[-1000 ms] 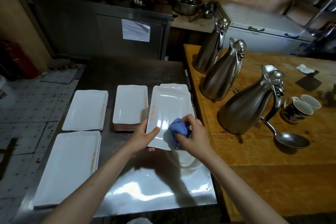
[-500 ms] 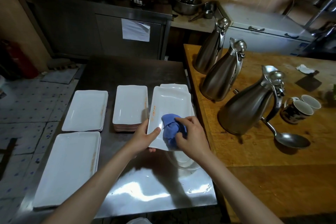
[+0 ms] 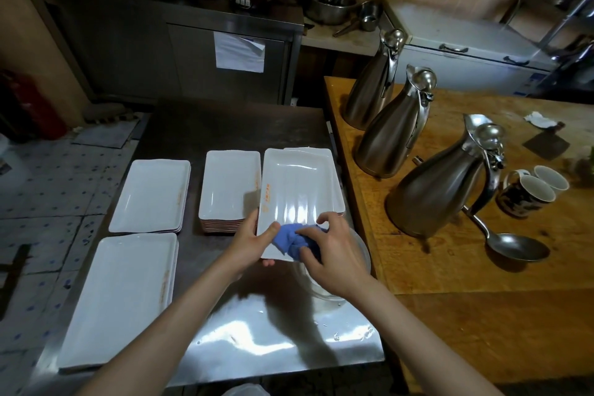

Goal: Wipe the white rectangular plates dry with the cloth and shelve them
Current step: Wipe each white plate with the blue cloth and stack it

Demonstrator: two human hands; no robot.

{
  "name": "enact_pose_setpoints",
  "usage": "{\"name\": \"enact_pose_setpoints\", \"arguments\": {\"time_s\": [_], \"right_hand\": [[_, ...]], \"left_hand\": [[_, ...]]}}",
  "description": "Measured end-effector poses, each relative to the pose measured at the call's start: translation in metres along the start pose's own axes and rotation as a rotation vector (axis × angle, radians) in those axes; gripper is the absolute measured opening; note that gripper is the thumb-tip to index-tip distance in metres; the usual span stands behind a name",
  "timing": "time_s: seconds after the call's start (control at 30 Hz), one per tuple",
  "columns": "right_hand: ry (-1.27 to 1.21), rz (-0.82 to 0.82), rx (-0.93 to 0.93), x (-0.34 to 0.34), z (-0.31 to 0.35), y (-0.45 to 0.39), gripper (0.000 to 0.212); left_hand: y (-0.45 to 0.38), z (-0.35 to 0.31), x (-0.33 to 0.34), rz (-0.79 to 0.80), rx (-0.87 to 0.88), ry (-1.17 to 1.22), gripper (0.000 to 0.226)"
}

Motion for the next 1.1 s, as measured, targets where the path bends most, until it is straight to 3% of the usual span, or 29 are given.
{"name": "enact_pose_setpoints", "arguments": {"time_s": [0.13, 0.27, 0.83, 1.1], "right_hand": [[0.019, -0.037, -0.005, -0.004, -0.005, -0.001, 0.023], [-0.024, -0.107, 0.031, -0.009, -0.019, -0.010, 0.025], [-0.266, -0.504, 0.250, -0.055, -0.054, -0.065, 0.014], [-0.379, -0.480, 0.326, -0.049, -0.056, -0.077, 0.014]], "left_hand": [[0.002, -0.001, 0.002, 0.013, -0.001, -0.010, 0.033], [0.002, -0.004, 0.003, 0.036, 0.017, -0.058, 0.045], [0.015, -0.014, 0.013, 0.132, 0.046, -0.102, 0.034], [0.014, -0.012, 0.011, 0.155, 0.030, -0.091, 0.039]]}}
Point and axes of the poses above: each hand's wrist, its own y-axis away from the middle knuckle, its own x-axis out of the palm, z = x × y, the point moved 6 cm from there along -y, towards the middle knuckle, and after that the axes turned 4 degrees about -y, right-handed, at the moved point
